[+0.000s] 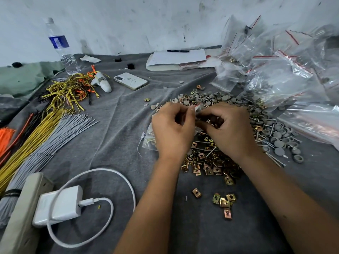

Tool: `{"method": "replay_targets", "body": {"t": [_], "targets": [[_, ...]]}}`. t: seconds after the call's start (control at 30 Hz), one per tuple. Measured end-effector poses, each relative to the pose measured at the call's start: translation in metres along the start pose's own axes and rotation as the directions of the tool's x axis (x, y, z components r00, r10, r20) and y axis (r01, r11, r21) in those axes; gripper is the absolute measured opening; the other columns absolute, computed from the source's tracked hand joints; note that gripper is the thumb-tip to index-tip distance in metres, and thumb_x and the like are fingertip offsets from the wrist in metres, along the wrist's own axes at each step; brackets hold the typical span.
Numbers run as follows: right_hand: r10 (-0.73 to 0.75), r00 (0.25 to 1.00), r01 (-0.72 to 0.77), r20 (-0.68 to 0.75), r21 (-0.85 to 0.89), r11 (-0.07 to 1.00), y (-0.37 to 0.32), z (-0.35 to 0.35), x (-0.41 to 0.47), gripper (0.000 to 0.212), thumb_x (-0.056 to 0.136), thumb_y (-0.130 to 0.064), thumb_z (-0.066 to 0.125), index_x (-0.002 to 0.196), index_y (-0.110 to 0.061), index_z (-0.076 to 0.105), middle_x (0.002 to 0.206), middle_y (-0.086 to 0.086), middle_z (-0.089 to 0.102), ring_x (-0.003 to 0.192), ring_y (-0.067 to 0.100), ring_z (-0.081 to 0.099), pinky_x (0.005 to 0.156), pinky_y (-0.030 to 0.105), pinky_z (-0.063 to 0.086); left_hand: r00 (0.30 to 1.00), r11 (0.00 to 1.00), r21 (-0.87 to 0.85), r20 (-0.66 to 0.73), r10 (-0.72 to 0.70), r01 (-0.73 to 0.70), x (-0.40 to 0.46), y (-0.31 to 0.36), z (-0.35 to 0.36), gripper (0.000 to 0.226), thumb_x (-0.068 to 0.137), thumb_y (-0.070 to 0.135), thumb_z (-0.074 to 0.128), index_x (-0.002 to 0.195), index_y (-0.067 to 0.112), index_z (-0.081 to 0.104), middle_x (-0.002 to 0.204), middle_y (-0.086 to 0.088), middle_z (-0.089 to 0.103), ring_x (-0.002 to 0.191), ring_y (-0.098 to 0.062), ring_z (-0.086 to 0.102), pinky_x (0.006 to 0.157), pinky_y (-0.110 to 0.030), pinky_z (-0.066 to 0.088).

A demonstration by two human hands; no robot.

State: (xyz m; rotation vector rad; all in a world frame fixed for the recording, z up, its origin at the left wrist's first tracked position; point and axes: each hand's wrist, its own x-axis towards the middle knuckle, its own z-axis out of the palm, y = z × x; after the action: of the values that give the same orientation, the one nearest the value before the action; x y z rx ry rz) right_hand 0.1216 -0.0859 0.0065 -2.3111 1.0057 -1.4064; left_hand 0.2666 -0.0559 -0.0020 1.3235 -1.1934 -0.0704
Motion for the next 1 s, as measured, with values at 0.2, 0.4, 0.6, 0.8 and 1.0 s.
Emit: {"method": "replay_targets", "body": {"t": [0.2,0.4,0.6,0.8,1.0], "targets": [[0.076,0.958,-0.055,-0.277,0.083,0.995,0.002,-0.004,0.003,0.017,0.099,-0.022,0.068,0.108,-0.008,0.071,0.097,0.0,0.072,0.09,0.008,0.07,0.077,0.025,0.058,0.993,0.987,-0.121,0.06,-0.1,0.106,0.003,0.002,-0.004,0.017,0.09,0.024,0.073,0.077,0.014,0.074,0.069,0.003,0.067,0.064,-0.013,0.06,0.061,-0.034,0.049],[0.342,0.938,-0.278,-0.057,0.465,0.84,0.012,-0.01,0.006,0.047,0.1,-0.06,0.043,0.12,-0.022,0.063,0.111,-0.007,0.071,0.103,0.008,0.066,0.085,0.028,0.05,0.869,0.786,-0.452,0.45,-0.208,0.422,0.018,0.028,-0.021,0.019,0.095,0.014,0.071,0.077,0.011,0.073,0.067,-0.001,0.068,0.059,-0.018,0.065,0.054,-0.028,0.052],[0.143,0.783,-0.607,0.605,0.695,0.385,0.017,-0.019,0.01,0.097,0.067,-0.091,0.056,0.126,-0.015,0.07,0.126,0.021,0.069,0.117,0.039,0.067,0.101,0.06,0.051,0.701,0.463,-0.551,0.662,-0.265,0.695,0.054,0.042,-0.027,0.009,0.083,0.015,0.071,0.084,0.007,0.073,0.082,-0.008,0.069,0.067,-0.021,0.064,0.072,-0.034,0.058],[0.417,0.748,-0.664,0.516,0.587,0.463,0.021,-0.02,0.007,0.02,0.073,-0.041,0.084,0.077,-0.022,0.079,0.09,0.004,0.079,0.085,0.024,0.075,0.074,0.042,0.063,0.564,0.308,-0.478,0.618,-0.547,0.823,0.036,0.009,-0.009,0.041,0.107,0.03,0.051,0.129,-0.003,0.064,0.127,-0.025,0.068,0.112,-0.036,0.067,0.107,-0.05,0.053],[0.555,0.766,-0.617,0.324,0.614,0.492,0.019,-0.018,0.009,0.023,0.078,-0.05,0.076,0.073,-0.028,0.078,0.088,0.006,0.079,0.076,0.027,0.078,0.068,0.044,0.064,0.715,0.571,-0.432,0.47,-0.518,0.698,0.024,-0.003,0.002,0.033,0.103,0.035,0.062,0.109,0.005,0.072,0.109,-0.016,0.077,0.098,-0.032,0.073,0.094,-0.046,0.057]]}}
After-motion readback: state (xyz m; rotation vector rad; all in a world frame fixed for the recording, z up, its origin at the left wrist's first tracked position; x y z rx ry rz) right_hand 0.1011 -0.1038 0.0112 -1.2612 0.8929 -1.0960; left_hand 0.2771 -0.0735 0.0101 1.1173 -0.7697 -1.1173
